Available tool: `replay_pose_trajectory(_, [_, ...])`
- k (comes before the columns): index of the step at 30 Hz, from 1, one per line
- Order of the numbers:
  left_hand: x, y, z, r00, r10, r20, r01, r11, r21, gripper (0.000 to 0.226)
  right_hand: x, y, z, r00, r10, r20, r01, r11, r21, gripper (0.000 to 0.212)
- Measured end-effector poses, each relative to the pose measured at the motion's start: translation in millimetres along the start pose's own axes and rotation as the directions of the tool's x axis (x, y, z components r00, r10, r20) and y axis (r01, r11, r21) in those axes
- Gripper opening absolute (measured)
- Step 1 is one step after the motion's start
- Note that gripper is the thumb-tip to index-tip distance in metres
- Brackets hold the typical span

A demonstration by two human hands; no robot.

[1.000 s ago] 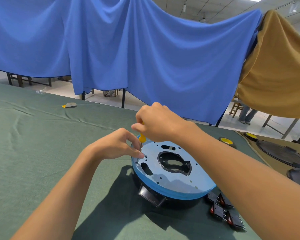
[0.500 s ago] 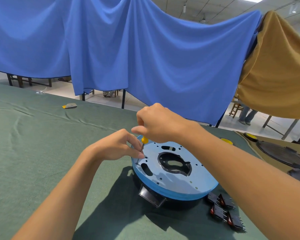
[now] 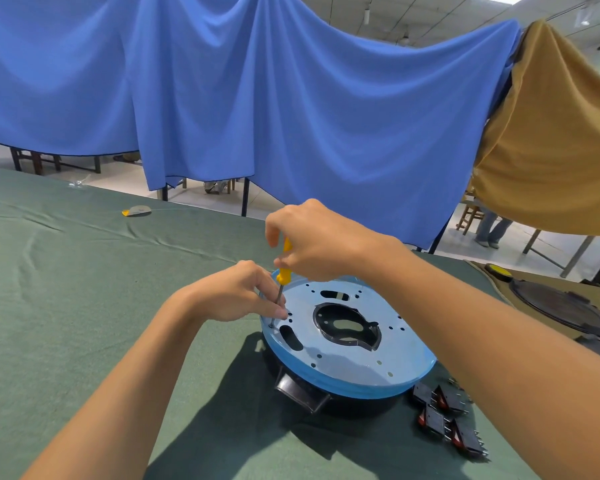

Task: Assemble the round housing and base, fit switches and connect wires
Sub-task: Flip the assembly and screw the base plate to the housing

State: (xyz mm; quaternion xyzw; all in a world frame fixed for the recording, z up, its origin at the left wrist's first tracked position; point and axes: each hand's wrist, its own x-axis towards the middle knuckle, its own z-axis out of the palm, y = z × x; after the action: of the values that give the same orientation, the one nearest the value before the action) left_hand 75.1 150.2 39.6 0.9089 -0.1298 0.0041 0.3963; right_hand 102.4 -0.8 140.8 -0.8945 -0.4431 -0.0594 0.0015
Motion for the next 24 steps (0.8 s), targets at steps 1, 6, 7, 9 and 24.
replay_pose_trajectory(1, [-0.1, 0.4, 0.2, 1.000, -0.007, 0.000, 0.007, 1.000, -0.006, 0.022, -0.7, -0.3, 0.0, 1.000, 0.010, -0.027, -0.010, 1.000, 0.021, 0.015])
replay_pose_trajectory(6, [-0.3, 0.9, 1.9, 0.996, -0.059, -0.074, 0.056, 0.997, -0.047, 0.020, 0.2, -2.9, 8.0, 0.993, 0.077, -0.091, -0.078, 0.997, -0.004, 0.038])
replay_pose_trajectory(7, [-0.5, 1.5, 2.2, 0.995, -0.052, -0.083, 0.047, 0.998, -0.052, 0.023, 0.8, -2.4, 8.6, 0.993, 0.076, -0.085, -0.078, 0.997, -0.011, 0.037])
replay_pose_trajectory(9, [-1.4, 3.1, 1.2, 0.996, -0.034, -0.077, 0.031, 0.998, -0.048, 0.022, 1.1, -2.3, 8.4, 0.997, 0.039, -0.063, -0.040, 0.999, -0.014, 0.020])
replay_pose_trajectory(24, [-2.8, 3.3, -0.6, 0.997, -0.024, -0.066, 0.019, 0.997, -0.079, 0.014, -5.3, -10.3, -0.4, 1.000, 0.001, -0.003, -0.001, 1.000, -0.005, 0.016])
